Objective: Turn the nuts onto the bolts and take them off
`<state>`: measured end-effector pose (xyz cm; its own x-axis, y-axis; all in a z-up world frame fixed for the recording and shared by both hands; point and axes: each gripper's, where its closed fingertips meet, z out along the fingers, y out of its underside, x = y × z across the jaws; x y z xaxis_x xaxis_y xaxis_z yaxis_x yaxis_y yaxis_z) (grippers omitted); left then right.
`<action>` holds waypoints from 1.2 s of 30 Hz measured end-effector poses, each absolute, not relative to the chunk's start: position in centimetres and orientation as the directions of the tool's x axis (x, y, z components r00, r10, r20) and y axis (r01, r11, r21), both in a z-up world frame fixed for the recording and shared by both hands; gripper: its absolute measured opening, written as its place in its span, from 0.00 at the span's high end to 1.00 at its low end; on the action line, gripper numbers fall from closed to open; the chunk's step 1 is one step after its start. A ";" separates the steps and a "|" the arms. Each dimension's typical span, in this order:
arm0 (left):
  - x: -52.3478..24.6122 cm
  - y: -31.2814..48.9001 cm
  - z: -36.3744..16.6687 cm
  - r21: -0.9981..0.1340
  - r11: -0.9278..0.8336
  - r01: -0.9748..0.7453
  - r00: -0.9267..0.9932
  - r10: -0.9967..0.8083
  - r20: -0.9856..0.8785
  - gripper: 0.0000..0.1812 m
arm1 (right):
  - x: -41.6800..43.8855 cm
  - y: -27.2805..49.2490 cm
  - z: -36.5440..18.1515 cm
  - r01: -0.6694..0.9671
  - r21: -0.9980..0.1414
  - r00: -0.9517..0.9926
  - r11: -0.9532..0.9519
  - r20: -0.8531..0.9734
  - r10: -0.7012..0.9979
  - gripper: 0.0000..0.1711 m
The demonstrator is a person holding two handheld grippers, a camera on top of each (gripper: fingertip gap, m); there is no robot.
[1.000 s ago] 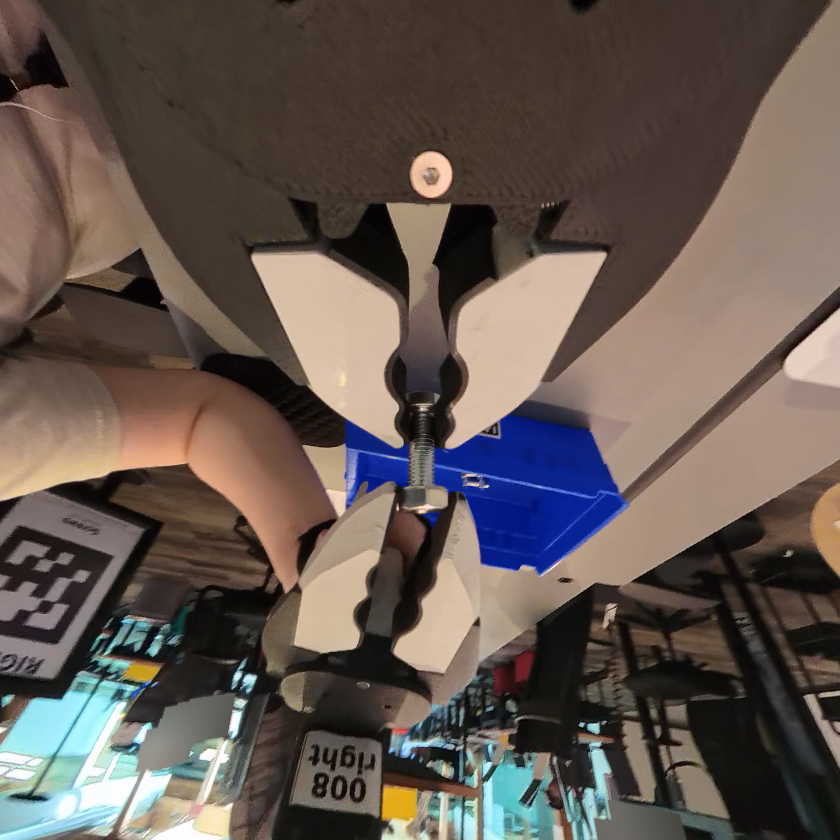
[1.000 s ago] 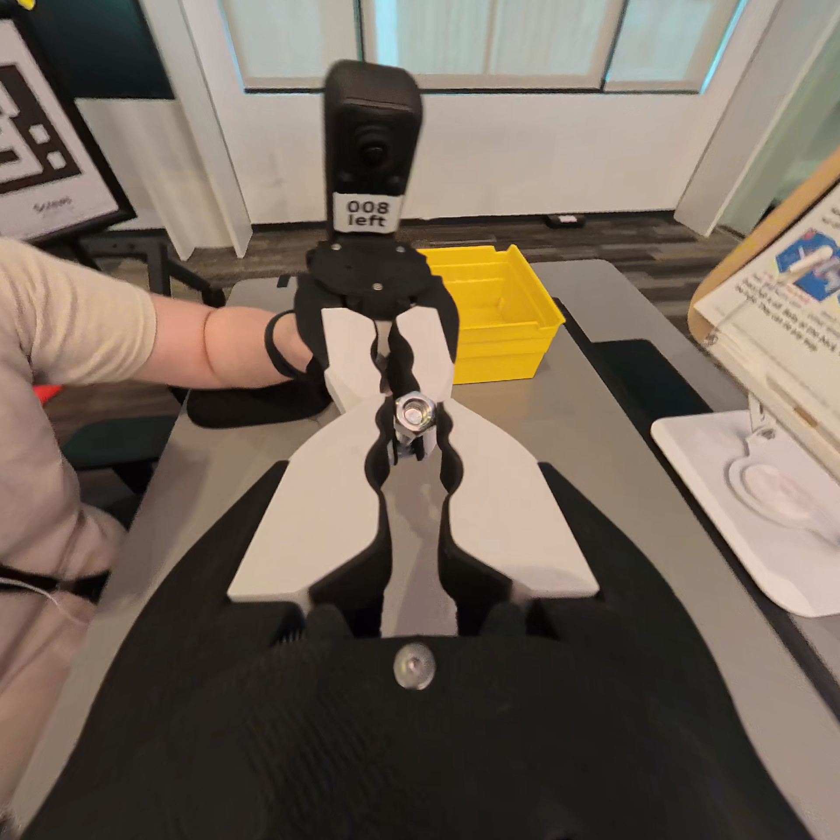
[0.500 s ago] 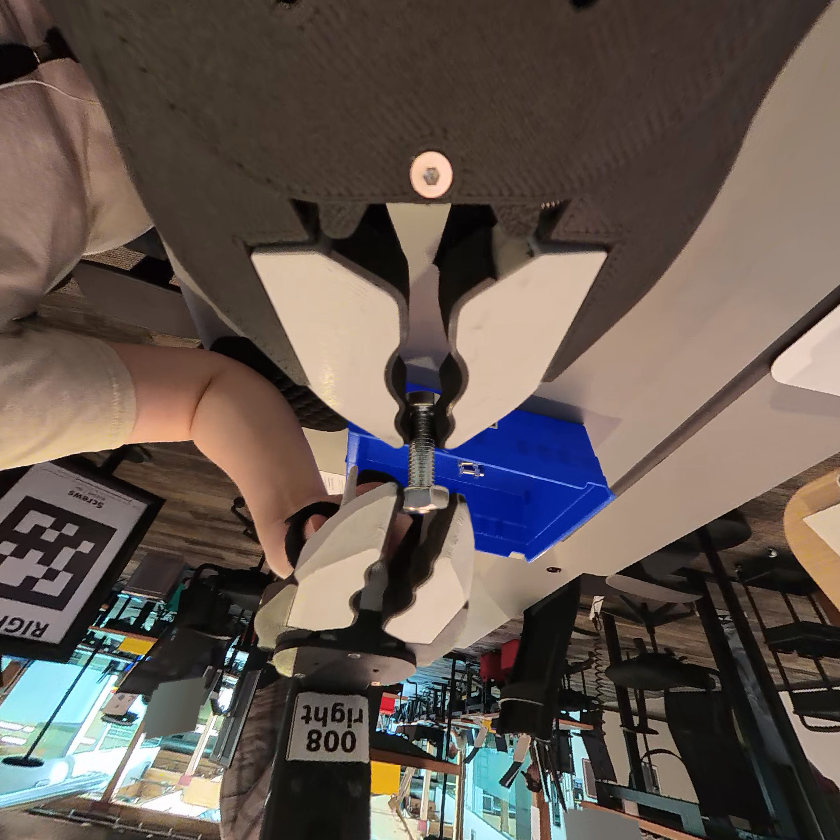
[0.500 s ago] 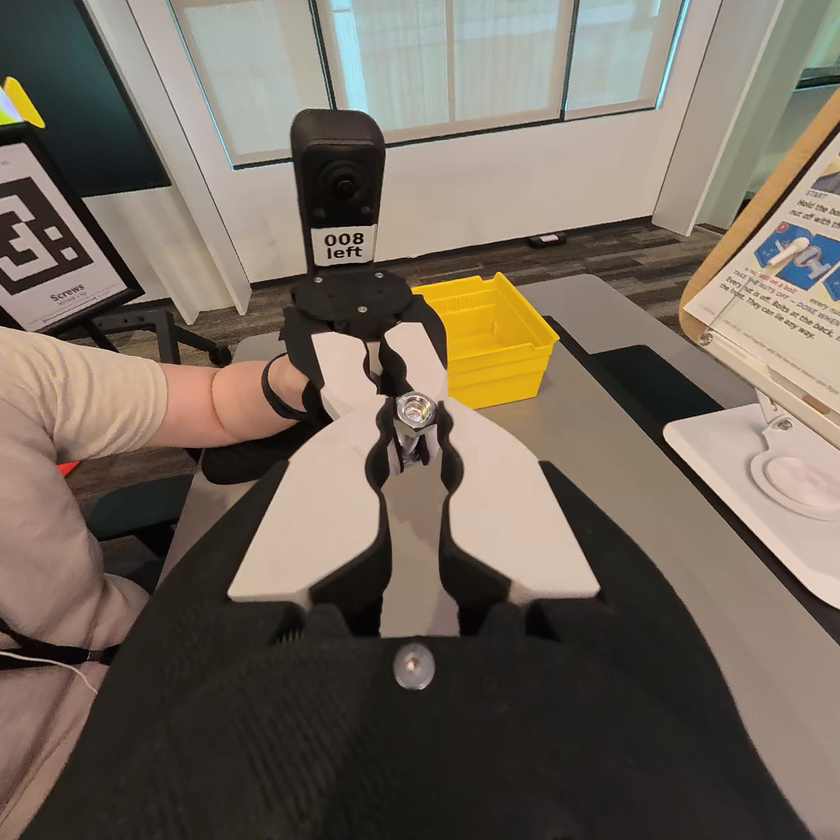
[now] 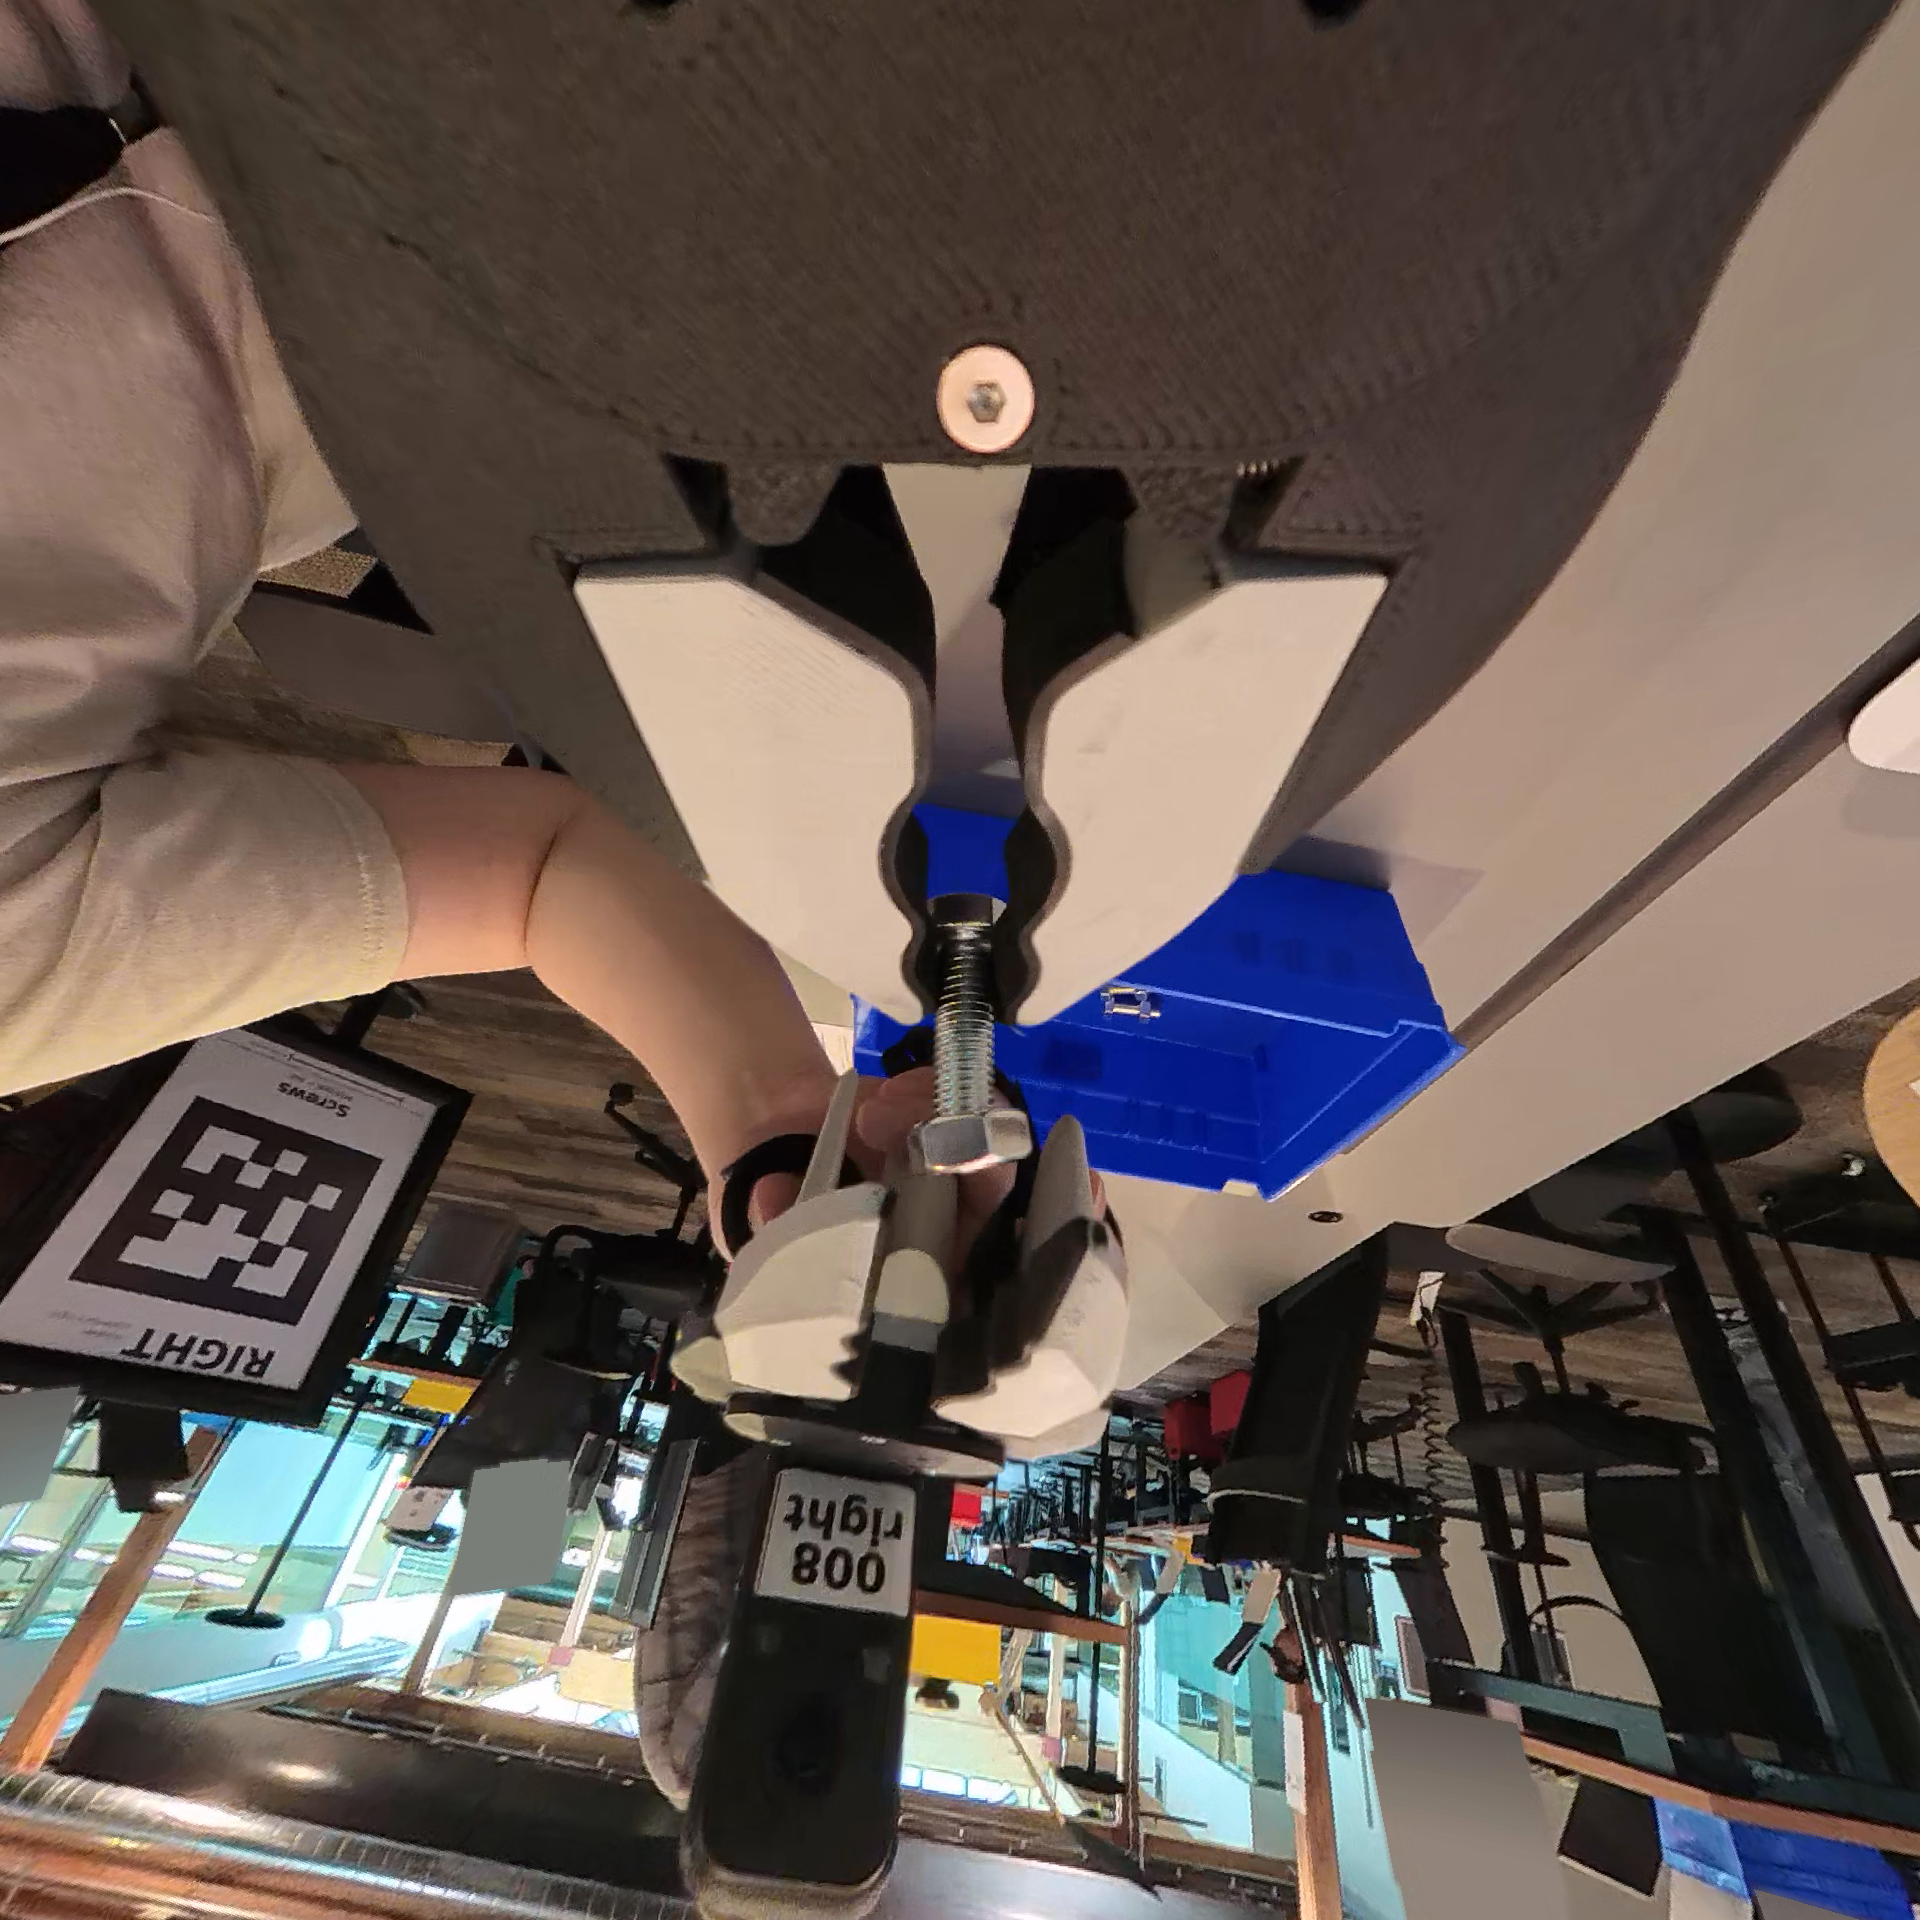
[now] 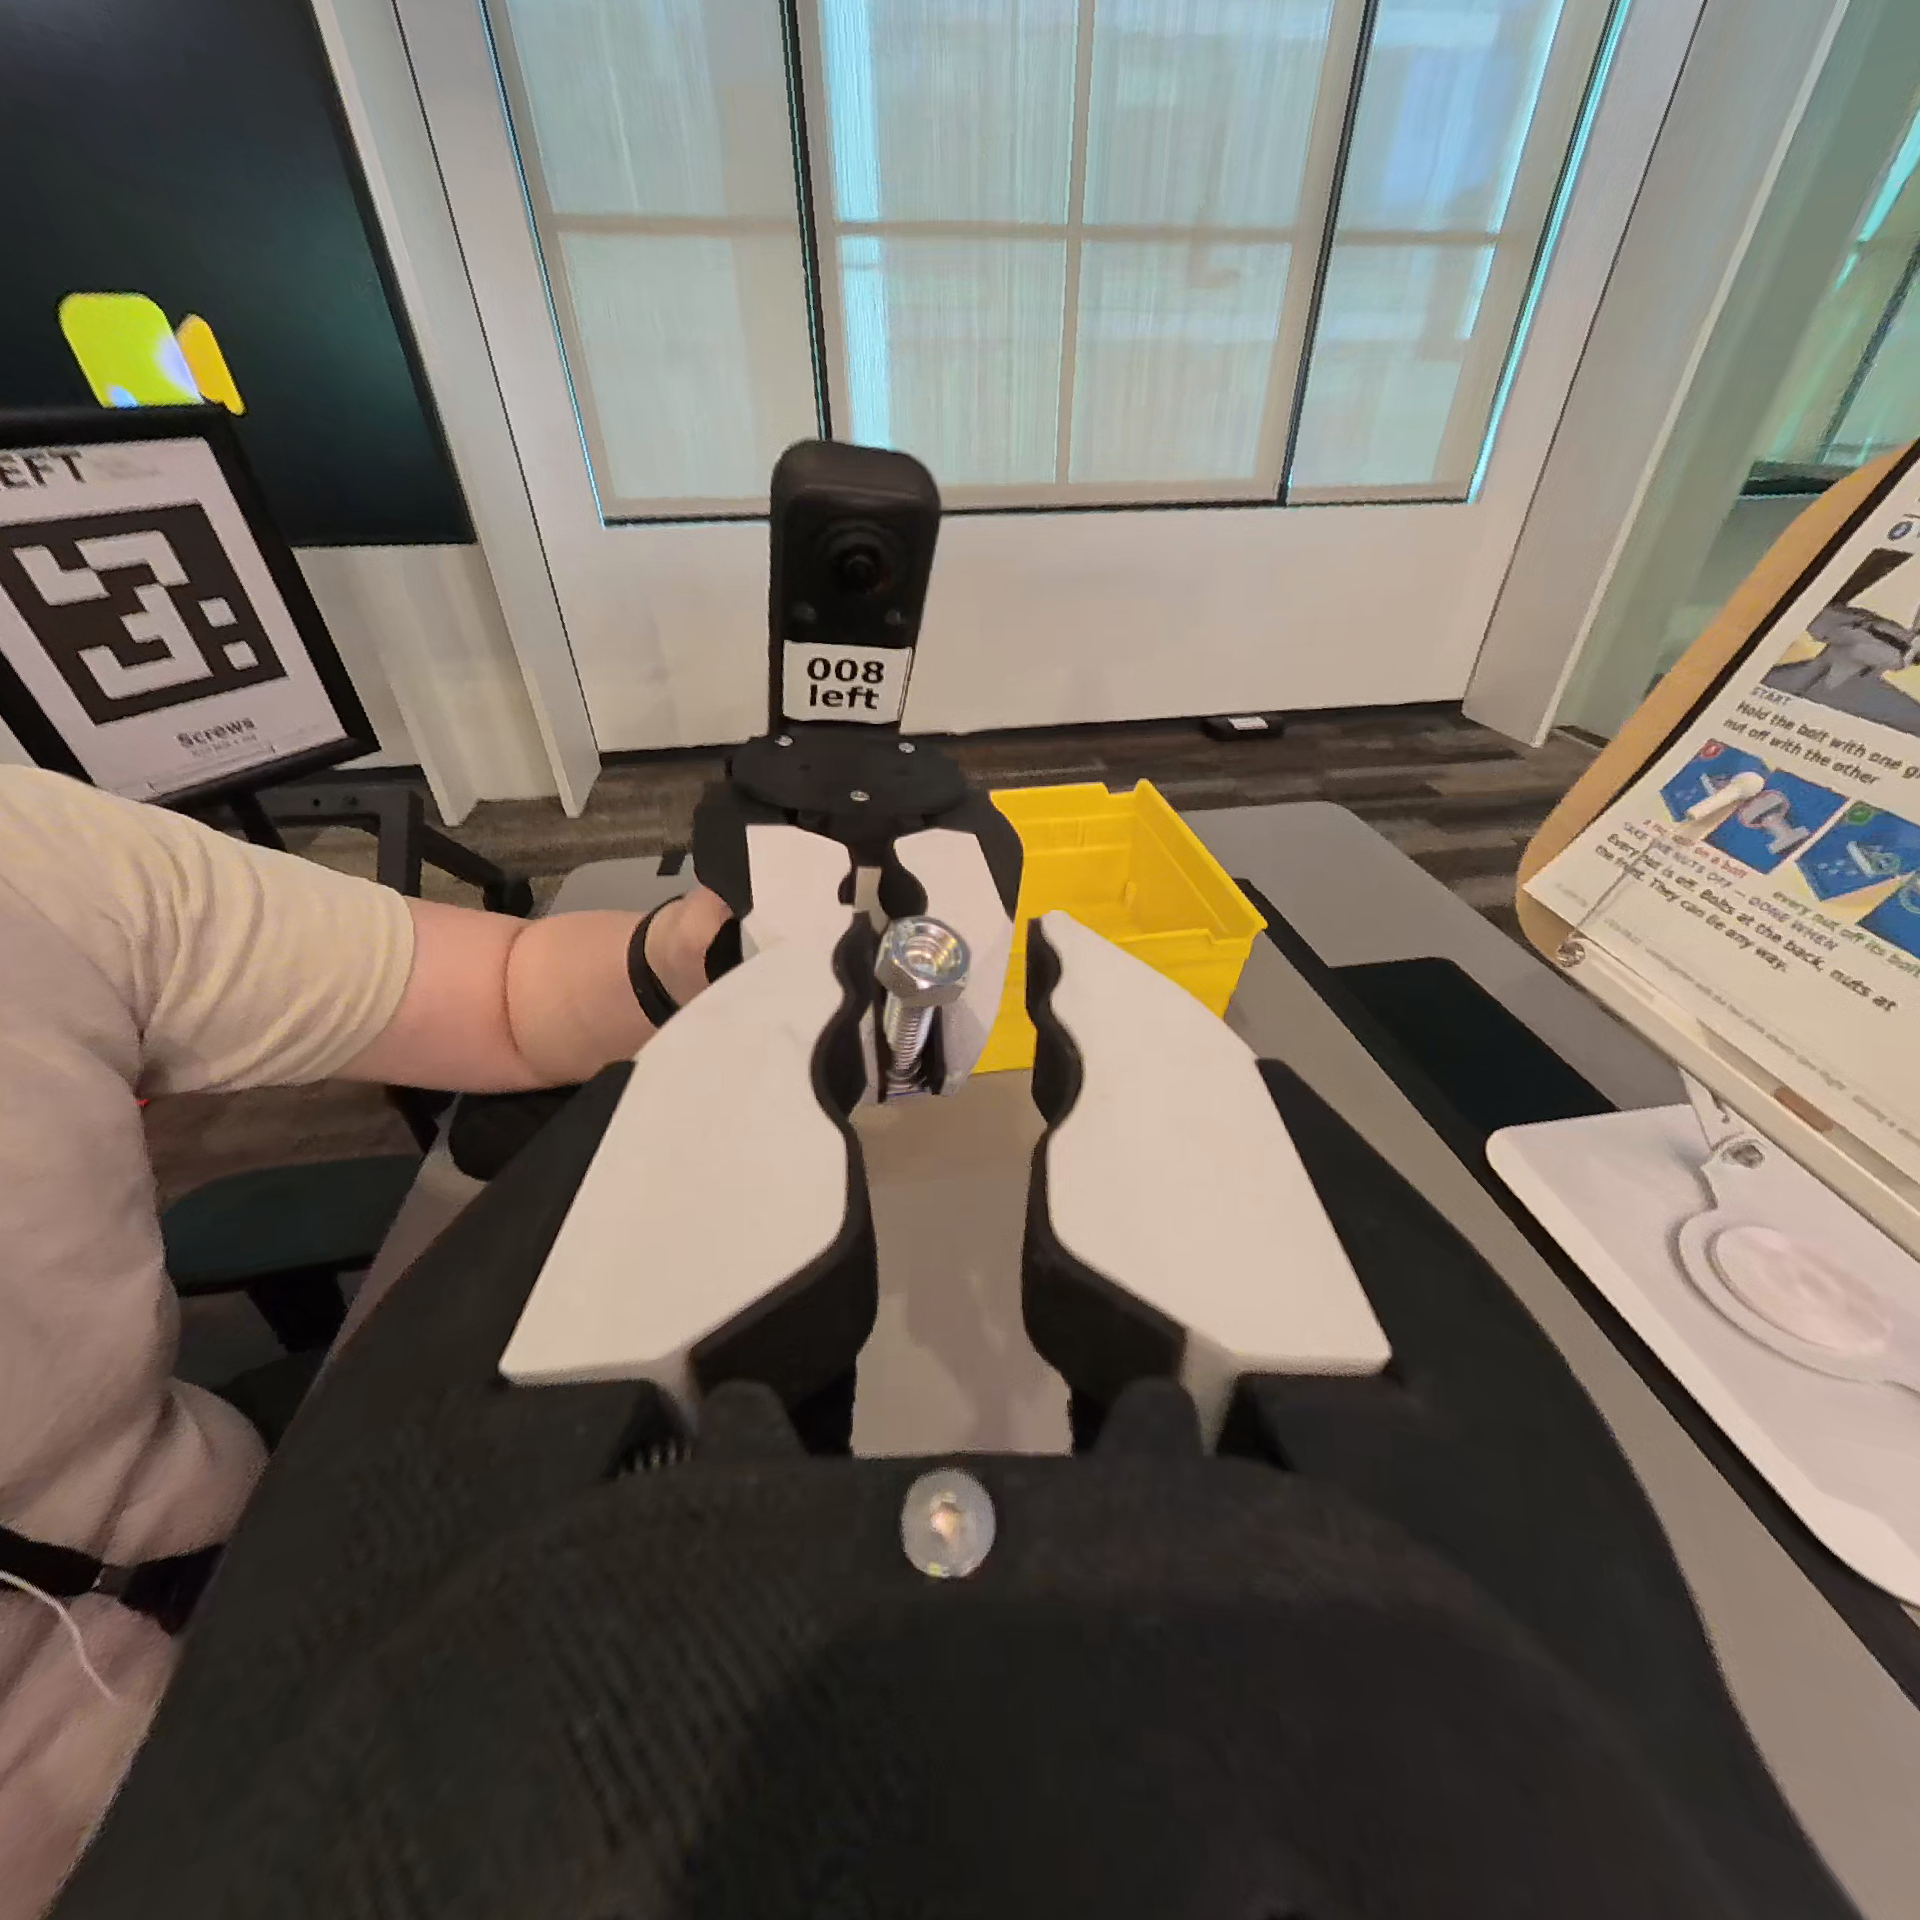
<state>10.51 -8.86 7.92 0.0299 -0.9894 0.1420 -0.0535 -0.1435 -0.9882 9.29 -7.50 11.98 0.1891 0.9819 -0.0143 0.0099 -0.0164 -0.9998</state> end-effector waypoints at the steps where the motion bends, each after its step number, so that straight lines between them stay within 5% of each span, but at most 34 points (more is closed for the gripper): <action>1: 10.5 -8.8 8.0 -0.989 -0.136 -0.049 0.033 -0.990 0.135 0.95 | 9.3 -7.6 12.1 -0.003 -1.000 0.173 -0.028 -0.028 0.985 0.83; 18: 10.2 -9.4 8.8 -0.998 -0.059 -0.018 0.022 -0.998 0.059 0.95 | 8.1 -8.9 11.7 -0.048 -0.990 0.008 -0.132 -0.133 0.991 0.89; 28: 10.8 -14.5 9.2 -0.992 -0.124 -0.024 -0.295 -0.947 0.125 0.95 | 8.9 -13.6 12.0 -0.005 -1.000 -0.228 -0.003 -0.002 0.974 0.89; 36: 10.8 -15.4 9.1 -0.986 -0.162 -0.039 -0.366 -0.916 0.165 0.95 | 8.8 -14.2 11.7 0.022 -1.000 -0.248 0.020 0.014 0.969 0.89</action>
